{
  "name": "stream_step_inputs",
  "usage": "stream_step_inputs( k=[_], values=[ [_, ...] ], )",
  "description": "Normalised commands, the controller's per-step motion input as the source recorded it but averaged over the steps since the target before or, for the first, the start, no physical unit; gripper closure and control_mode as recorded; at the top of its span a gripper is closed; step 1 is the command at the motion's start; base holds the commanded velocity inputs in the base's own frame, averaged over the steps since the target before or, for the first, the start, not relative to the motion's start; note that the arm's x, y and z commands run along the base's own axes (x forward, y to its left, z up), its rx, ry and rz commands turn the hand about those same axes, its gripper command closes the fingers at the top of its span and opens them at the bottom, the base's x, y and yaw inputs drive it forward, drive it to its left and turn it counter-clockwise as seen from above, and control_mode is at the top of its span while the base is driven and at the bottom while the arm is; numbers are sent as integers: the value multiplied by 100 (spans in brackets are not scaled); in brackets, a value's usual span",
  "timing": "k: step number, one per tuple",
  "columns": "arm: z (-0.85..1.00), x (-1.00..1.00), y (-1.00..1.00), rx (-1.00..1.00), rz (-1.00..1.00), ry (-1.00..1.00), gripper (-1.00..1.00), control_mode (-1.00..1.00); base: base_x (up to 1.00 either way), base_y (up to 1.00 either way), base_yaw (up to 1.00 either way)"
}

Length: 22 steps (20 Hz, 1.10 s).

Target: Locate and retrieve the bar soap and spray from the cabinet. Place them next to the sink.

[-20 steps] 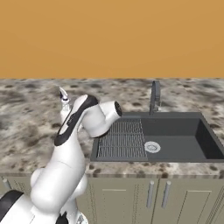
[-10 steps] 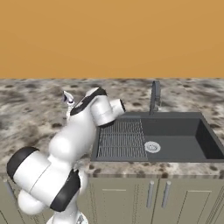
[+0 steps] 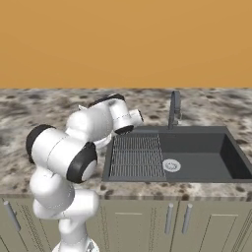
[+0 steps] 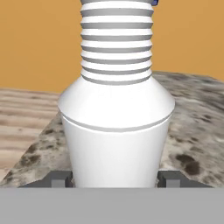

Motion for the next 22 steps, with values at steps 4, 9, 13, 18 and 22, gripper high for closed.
stream_step_inputs(
  k=[4,9,13,18,22],
  values=[
    [-26,34,6,0,0,-1,100,-100,0,0,0],
    [-17,27,20,0,0,0,100,-100,0,0,0],
    [-27,31,11,-3,0,0,100,-100,0,0,0],
    [-33,27,0,-14,0,0,100,-100,0,0,0],
    [-27,26,4,-7,1,-4,100,-100,0,0,0]
  ],
)
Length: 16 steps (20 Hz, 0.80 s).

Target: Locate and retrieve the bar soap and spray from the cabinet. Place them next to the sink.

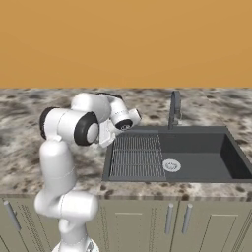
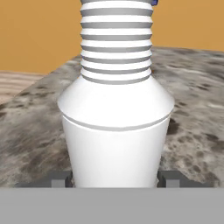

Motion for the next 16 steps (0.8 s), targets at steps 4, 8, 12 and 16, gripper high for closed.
stream_step_inputs(
  k=[4,8,12,16],
  values=[
    [-30,27,2,10,6,-6,100,-100,0,0,0],
    [-28,29,0,9,4,-9,100,-100,0,0,0],
    [-24,30,0,1,3,-12,100,-100,0,0,0],
    [-9,32,0,-8,0,0,100,-100,0,0,0]
  ],
)
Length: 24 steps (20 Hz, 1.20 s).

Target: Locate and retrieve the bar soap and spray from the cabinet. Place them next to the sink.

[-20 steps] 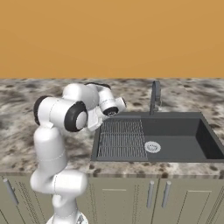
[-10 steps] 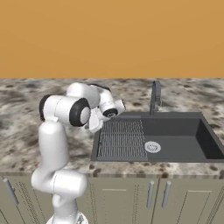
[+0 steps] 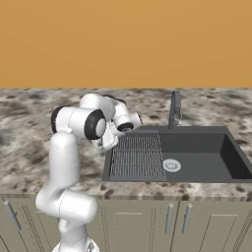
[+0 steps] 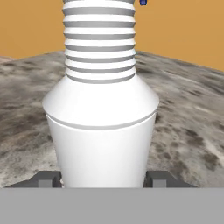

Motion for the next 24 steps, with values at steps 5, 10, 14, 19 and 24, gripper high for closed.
stream_step_inputs(
  k=[5,10,14,19,24],
  values=[
    [-20,34,0,-10,0,2,100,-100,0,0,0],
    [-32,18,0,-6,1,-4,100,-100,0,0,0],
    [-35,6,0,1,4,-5,100,-100,0,0,0],
    [-42,15,-11,9,5,-3,-100,-100,0,0,0],
    [-31,18,-2,10,6,-3,-100,-100,0,0,0]
  ],
)
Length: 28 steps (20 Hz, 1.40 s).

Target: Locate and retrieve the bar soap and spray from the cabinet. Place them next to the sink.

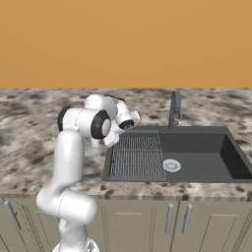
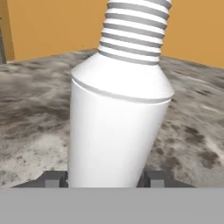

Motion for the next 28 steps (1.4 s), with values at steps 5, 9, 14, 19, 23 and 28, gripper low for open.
stream_step_inputs(
  k=[5,9,14,19,23,28],
  values=[
    [-23,14,-4,3,5,0,-100,-100,0,0,0],
    [-24,2,-21,0,3,-7,-100,-100,0,0,0],
    [-8,24,-39,0,1,-1,-100,-100,0,0,0],
    [37,10,-44,-1,-7,15,-100,-100,0,0,0],
    [50,0,-27,-9,-14,23,-100,-100,0,0,0],
    [26,-24,-26,-11,-20,8,-100,-100,0,0,0]
  ],
)
